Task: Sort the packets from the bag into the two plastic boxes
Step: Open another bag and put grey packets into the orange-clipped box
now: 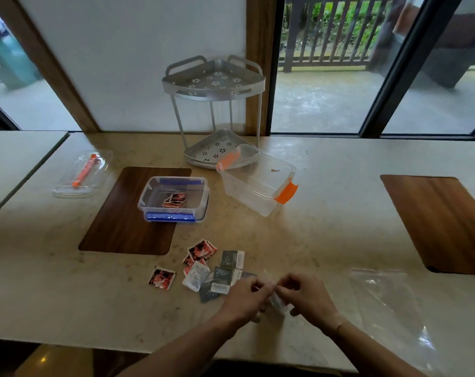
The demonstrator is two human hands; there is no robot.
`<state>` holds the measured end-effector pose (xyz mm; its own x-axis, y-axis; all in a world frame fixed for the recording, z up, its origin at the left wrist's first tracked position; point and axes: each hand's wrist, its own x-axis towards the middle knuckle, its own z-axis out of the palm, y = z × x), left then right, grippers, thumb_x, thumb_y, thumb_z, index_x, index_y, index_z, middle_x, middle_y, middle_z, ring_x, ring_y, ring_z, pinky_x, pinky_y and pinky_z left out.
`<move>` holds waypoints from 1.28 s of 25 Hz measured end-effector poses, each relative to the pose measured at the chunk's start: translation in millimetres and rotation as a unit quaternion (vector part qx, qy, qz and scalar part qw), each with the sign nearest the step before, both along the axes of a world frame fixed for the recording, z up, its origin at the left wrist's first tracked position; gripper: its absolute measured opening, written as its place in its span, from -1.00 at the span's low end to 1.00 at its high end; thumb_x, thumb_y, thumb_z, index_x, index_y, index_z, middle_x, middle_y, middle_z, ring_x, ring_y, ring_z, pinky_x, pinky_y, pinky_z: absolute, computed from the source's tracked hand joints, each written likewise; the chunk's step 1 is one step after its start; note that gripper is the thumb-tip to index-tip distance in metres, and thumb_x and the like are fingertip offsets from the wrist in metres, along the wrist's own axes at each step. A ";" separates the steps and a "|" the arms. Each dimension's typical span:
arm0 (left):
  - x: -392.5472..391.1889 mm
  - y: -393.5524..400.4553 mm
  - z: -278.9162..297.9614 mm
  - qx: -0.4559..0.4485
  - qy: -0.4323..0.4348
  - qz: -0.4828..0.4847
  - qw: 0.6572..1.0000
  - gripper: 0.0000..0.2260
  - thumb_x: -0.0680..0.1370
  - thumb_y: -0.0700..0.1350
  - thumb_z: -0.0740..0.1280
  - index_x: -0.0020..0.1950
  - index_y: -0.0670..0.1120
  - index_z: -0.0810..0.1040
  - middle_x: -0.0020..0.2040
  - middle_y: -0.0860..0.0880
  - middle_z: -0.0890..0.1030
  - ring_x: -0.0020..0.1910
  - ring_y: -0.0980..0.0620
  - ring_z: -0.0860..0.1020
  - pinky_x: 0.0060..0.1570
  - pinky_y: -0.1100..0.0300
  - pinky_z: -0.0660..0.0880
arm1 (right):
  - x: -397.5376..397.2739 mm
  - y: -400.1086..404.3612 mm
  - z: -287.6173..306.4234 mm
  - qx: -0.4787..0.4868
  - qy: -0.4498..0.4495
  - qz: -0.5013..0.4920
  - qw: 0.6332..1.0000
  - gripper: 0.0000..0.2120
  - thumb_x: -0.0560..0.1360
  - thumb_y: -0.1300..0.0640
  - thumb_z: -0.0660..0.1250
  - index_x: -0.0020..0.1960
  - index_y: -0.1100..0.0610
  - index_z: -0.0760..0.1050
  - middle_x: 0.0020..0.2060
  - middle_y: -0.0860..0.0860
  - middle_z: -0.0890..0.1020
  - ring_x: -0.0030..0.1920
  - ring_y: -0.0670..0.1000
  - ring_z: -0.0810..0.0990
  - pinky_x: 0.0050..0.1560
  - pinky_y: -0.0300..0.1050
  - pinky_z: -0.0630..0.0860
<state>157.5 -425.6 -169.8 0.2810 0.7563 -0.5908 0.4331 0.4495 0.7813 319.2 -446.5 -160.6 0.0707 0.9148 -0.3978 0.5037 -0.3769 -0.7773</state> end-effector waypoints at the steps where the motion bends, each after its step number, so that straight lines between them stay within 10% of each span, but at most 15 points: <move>1: -1.1 -0.8 0.6 -0.014 -0.010 0.009 1.000 -0.72 0.55 0.13 0.32 -0.02 -0.08 0.60 -0.14 -0.04 0.66 -0.23 0.09 0.61 -0.27 0.18 0.58 | -1.3 -0.1 -0.5 -0.016 0.016 0.009 1.000 -0.95 0.46 0.16 0.43 -0.18 0.11 0.60 -0.28 0.03 0.69 -0.30 -0.06 0.65 -0.37 -0.19 0.61; 10: -7.1 4.1 6.0 -0.017 0.014 0.035 0.999 -0.92 0.55 -0.15 0.34 -0.07 -0.10 0.63 -0.11 -0.10 0.69 -0.22 0.05 0.64 -0.27 0.19 0.58 | -6.8 2.7 2.4 -0.069 0.113 0.032 0.991 -0.49 0.35 0.22 0.52 0.22 -0.05 0.42 -0.21 0.05 0.70 -0.24 -0.08 0.66 -0.26 -0.27 0.56; 19: -6.4 19.9 3.1 0.014 -0.005 -0.026 1.000 -0.91 0.51 -0.09 0.42 -0.15 -0.09 0.64 -0.28 -0.01 0.67 -0.31 0.12 0.61 -0.33 0.24 0.52 | -3.4 8.4 1.2 -0.064 0.025 0.041 0.997 -0.76 0.35 0.08 0.54 -0.07 0.07 0.54 -0.22 0.03 0.70 -0.22 -0.03 0.69 -0.29 -0.14 0.62; 32: -25.6 45.7 -4.4 0.046 -0.011 -0.170 0.984 -0.91 0.59 -0.14 0.31 0.00 -0.10 0.60 -0.18 0.02 0.65 -0.21 0.16 0.62 -0.17 0.25 0.54 | 1.7 23.5 1.7 -0.183 0.152 0.068 0.969 -0.80 0.53 0.05 0.34 0.00 0.18 0.58 -0.13 0.11 0.70 -0.21 0.01 0.69 -0.30 -0.19 0.56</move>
<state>131.9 -379.9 -174.2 0.5388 0.6661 -0.5158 0.5293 0.2087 0.8224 320.9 -423.0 -158.9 -0.2124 0.7005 -0.6813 0.3371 -0.6019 -0.7239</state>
